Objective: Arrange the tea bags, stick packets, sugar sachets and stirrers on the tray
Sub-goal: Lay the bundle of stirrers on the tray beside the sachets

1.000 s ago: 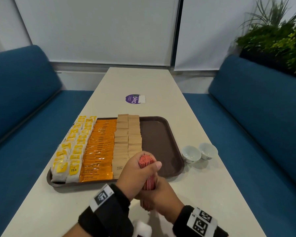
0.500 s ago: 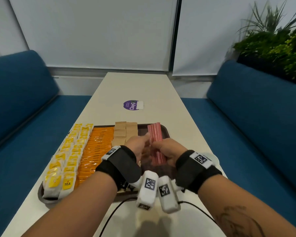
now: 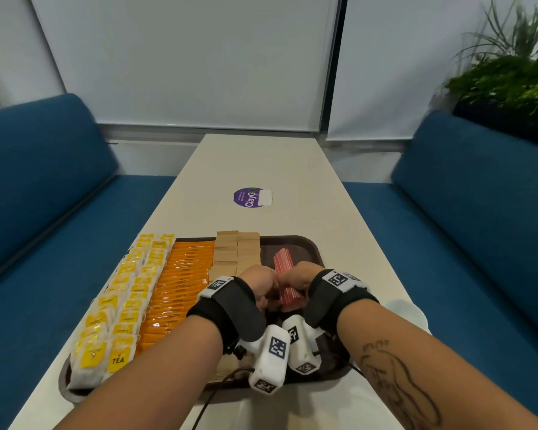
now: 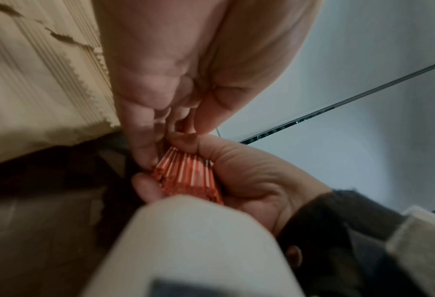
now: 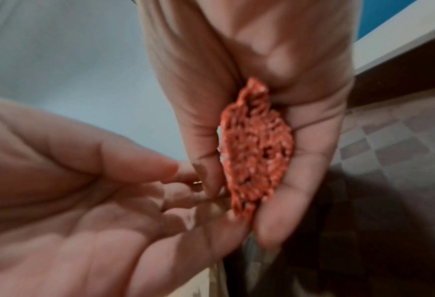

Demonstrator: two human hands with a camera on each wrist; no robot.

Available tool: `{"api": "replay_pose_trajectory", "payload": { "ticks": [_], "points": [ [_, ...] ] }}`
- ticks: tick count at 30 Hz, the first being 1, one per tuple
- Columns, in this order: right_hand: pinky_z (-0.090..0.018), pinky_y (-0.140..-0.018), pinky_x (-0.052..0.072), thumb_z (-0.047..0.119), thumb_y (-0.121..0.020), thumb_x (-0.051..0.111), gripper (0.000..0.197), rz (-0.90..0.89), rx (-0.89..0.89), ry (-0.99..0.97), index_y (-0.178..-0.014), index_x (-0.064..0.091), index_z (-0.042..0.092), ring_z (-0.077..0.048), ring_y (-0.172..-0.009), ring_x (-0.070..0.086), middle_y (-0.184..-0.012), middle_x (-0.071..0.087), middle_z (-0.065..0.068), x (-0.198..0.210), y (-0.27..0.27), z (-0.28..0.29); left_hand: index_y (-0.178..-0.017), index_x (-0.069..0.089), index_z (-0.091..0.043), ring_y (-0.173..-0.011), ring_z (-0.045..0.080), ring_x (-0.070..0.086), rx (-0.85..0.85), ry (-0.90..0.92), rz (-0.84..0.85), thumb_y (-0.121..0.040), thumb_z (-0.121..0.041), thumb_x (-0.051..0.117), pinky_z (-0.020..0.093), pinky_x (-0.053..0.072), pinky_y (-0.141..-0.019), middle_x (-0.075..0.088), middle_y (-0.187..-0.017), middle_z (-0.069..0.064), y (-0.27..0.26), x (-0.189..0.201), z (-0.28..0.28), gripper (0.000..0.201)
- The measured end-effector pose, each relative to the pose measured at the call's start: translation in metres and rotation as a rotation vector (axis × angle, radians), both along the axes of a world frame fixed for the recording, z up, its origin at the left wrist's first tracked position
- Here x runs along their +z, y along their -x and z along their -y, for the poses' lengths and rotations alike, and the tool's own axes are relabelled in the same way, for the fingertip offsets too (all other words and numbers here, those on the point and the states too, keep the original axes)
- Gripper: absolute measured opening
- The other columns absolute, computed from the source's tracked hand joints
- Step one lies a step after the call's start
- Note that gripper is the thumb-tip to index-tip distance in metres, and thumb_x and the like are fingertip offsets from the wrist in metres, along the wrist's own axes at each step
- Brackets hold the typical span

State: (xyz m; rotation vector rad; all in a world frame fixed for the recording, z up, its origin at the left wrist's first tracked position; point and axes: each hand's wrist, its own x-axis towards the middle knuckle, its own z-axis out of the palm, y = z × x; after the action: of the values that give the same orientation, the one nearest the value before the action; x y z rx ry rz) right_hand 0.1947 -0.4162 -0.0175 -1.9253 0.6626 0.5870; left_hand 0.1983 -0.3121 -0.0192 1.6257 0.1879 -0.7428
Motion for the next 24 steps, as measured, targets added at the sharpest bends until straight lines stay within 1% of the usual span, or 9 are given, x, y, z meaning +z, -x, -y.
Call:
{"api": "replay_pose_trajectory", "payload": {
  "ticks": [2, 4, 7, 11, 13, 15, 16, 19, 24],
  "points": [
    [-0.037, -0.085, 0.055, 0.010, -0.086, 0.064, 0.015, 0.021, 0.009, 0.015, -0.097, 0.057, 0.002, -0.035, -0.114, 0.060, -0.101, 0.063, -0.014, -0.001, -0.001, 0.000, -0.114, 0.058, 0.009, -0.108, 0.037, 0.058, -0.004, -0.021, -0.027, -0.087, 0.011, 0.038, 0.046, 0.049, -0.096, 0.059, -0.113, 0.024, 0.001, 0.001, 0.000, 0.033],
    [-0.038, -0.092, 0.052, 0.011, -0.085, 0.067, 0.022, 0.002, 0.021, 0.068, -0.100, 0.054, 0.001, -0.035, -0.116, 0.058, -0.110, 0.061, -0.016, -0.002, -0.001, 0.003, -0.116, 0.057, 0.009, -0.113, 0.037, 0.055, -0.024, -0.022, -0.027, -0.088, 0.013, 0.036, 0.047, 0.046, -0.099, 0.058, -0.118, 0.024, -0.001, -0.004, 0.001, 0.035],
    [-0.042, -0.096, 0.050, 0.014, -0.081, 0.072, 0.048, 0.029, 0.006, 0.129, -0.120, 0.053, -0.005, -0.034, -0.111, 0.060, -0.122, 0.059, -0.019, -0.003, -0.002, 0.011, -0.108, 0.057, 0.004, -0.109, 0.030, 0.057, 0.008, -0.006, -0.005, -0.089, 0.012, 0.033, 0.043, 0.049, -0.096, 0.058, -0.110, 0.021, 0.001, -0.006, 0.002, 0.033],
    [-0.042, -0.092, 0.052, 0.013, -0.082, 0.067, 0.044, 0.082, 0.001, 0.183, -0.123, 0.055, 0.000, -0.030, -0.107, 0.062, -0.108, 0.060, -0.013, -0.001, 0.006, 0.026, -0.108, 0.056, 0.001, -0.110, 0.026, 0.056, -0.001, -0.059, 0.009, -0.091, 0.010, 0.035, 0.042, 0.050, -0.095, 0.058, -0.111, 0.016, -0.002, -0.009, 0.005, 0.028],
    [-0.041, -0.092, 0.053, 0.012, -0.082, 0.066, 0.044, 0.120, 0.004, 0.177, -0.123, 0.057, 0.002, -0.029, -0.108, 0.062, -0.104, 0.059, -0.011, 0.001, 0.011, 0.033, -0.108, 0.055, 0.000, -0.100, 0.026, 0.055, -0.049, -0.118, 0.062, -0.092, 0.007, 0.040, 0.042, 0.048, -0.097, 0.056, -0.096, 0.012, -0.004, -0.010, 0.006, 0.023],
    [-0.041, -0.094, 0.052, 0.011, -0.082, 0.065, 0.043, 0.134, 0.025, 0.235, -0.123, 0.057, 0.001, -0.031, -0.113, 0.060, -0.115, 0.061, -0.015, 0.005, 0.015, 0.036, -0.123, 0.051, 0.006, -0.102, 0.031, 0.057, -0.099, -0.167, 0.122, -0.093, 0.004, 0.042, 0.041, 0.046, -0.097, 0.054, -0.083, 0.007, -0.004, -0.010, 0.007, 0.032],
    [-0.041, -0.094, 0.051, 0.010, -0.083, 0.065, 0.043, 0.144, 0.038, 0.266, -0.123, 0.057, 0.001, -0.032, -0.114, 0.059, -0.121, 0.060, -0.017, 0.006, 0.015, 0.035, -0.127, 0.049, 0.008, -0.110, 0.035, 0.057, -0.130, -0.197, 0.144, -0.093, 0.003, 0.042, 0.042, 0.046, -0.097, 0.057, -0.088, 0.010, -0.003, -0.010, 0.007, 0.035],
    [-0.034, -0.099, 0.047, 0.014, -0.089, 0.061, 0.043, 0.129, 0.162, 0.461, -0.129, 0.052, 0.000, -0.029, -0.119, 0.055, -0.130, 0.055, -0.016, 0.008, 0.014, 0.028, -0.128, 0.048, 0.008, -0.122, 0.037, 0.051, -0.211, -0.294, 0.210, -0.092, 0.003, 0.043, 0.041, 0.046, -0.097, 0.056, -0.126, 0.025, -0.001, -0.008, 0.008, 0.037],
    [-0.032, -0.106, 0.039, 0.021, -0.095, 0.053, 0.048, 0.067, 0.458, 0.690, -0.140, 0.043, 0.006, -0.026, -0.128, 0.047, -0.141, 0.047, -0.012, 0.007, 0.009, 0.016, -0.130, 0.048, 0.008, -0.125, 0.036, 0.048, -0.321, -0.406, 0.268, -0.094, 0.001, 0.040, 0.039, 0.042, -0.103, 0.050, -0.134, 0.025, 0.004, -0.003, 0.009, 0.038]
  ]
}}
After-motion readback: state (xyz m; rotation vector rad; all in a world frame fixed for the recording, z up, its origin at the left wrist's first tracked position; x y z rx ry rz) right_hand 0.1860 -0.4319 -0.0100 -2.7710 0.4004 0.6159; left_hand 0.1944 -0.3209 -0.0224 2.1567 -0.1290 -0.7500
